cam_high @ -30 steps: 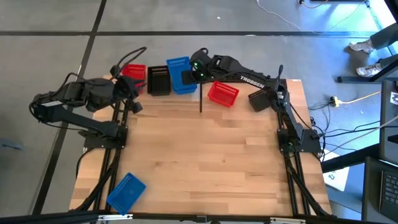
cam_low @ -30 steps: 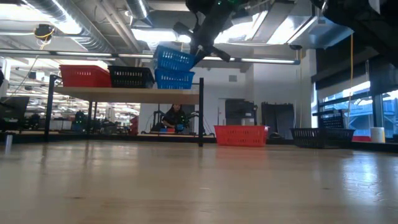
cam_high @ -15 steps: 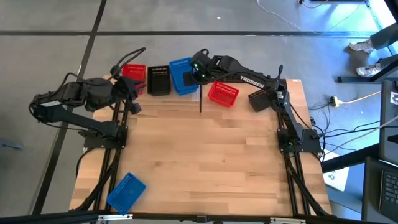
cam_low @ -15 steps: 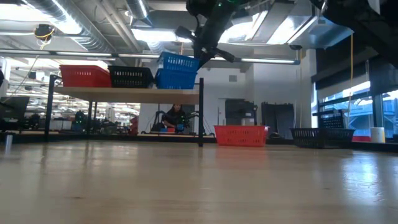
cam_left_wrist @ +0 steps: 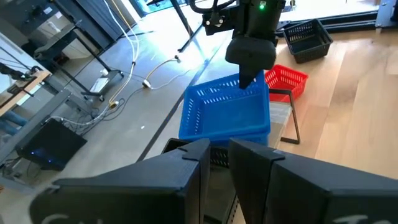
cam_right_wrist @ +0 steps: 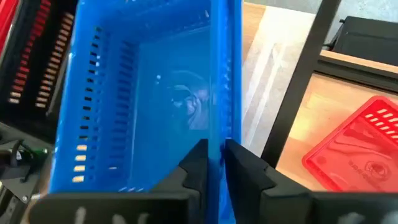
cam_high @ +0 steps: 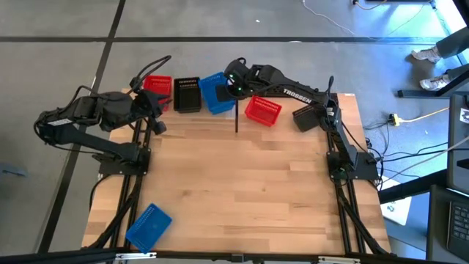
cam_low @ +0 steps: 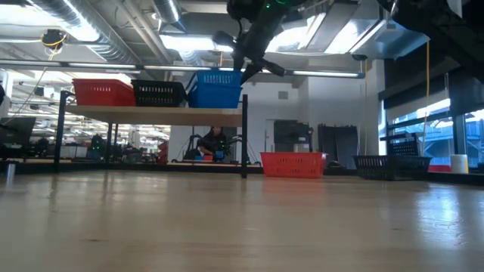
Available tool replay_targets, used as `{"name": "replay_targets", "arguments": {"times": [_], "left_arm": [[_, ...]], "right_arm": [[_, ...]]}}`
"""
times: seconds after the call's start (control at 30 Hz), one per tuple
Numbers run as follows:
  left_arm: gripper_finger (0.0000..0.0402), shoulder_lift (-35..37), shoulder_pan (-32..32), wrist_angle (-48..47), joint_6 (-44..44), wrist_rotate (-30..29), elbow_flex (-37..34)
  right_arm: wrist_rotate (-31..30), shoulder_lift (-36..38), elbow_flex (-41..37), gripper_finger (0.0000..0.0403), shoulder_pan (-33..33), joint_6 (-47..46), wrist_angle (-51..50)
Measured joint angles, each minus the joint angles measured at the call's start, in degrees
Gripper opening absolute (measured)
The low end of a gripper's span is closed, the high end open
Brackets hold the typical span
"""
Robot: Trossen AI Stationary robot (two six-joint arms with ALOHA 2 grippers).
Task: Stack baskets on shelf by color
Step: Stack the right blue bin on the other blue bin on the shelf, then stack the black bin on the stacked black bins on the shelf
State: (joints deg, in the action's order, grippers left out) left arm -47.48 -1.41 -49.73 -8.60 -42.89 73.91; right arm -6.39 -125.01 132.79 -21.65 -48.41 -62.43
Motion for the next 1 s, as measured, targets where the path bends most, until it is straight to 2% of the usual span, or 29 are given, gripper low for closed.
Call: {"name": "replay_targets", "arguments": {"times": [0.17,0.33,0.47,0.63,0.77,0.87,1.0], "left_arm": [[0.0053,0.0,-0.01,-1.01,0.6,0.0,0.0],[0.0053,0.0,0.0,-1.76,0.63,0.0,0.0],[0.0053,0.0,-0.02,-5.09,4.38,1.19,0.0],[0.0053,1.53,-0.04,-18.68,14.88,12.64,0.01],[0.0053,1.64,0.0,-30.89,20.8,27.13,0.0],[0.0053,1.64,-0.04,-32.89,21.77,38.32,0.0],[0.0053,1.68,-0.5,-32.66,21.45,46.81,0.0]], "right_arm": [[-4.8,0.17,0.23,0.0048,0.0,-0.91,-0.06],[-6.34,0.42,2.15,0.0047,0.29,-0.44,1.53],[-7.91,1.94,1.93,0.0047,1.67,4.52,2.96],[-8.09,6.17,2.14,0.0047,6.13,20.16,3.56],[-9.41,9.32,2.12,0.0047,10.71,30.93,3.34],[-9.13,11.35,2.16,0.0047,13.79,37.91,3.09],[-4.98,12.32,2.16,0.0047,16.58,44.15,2.6]]}}
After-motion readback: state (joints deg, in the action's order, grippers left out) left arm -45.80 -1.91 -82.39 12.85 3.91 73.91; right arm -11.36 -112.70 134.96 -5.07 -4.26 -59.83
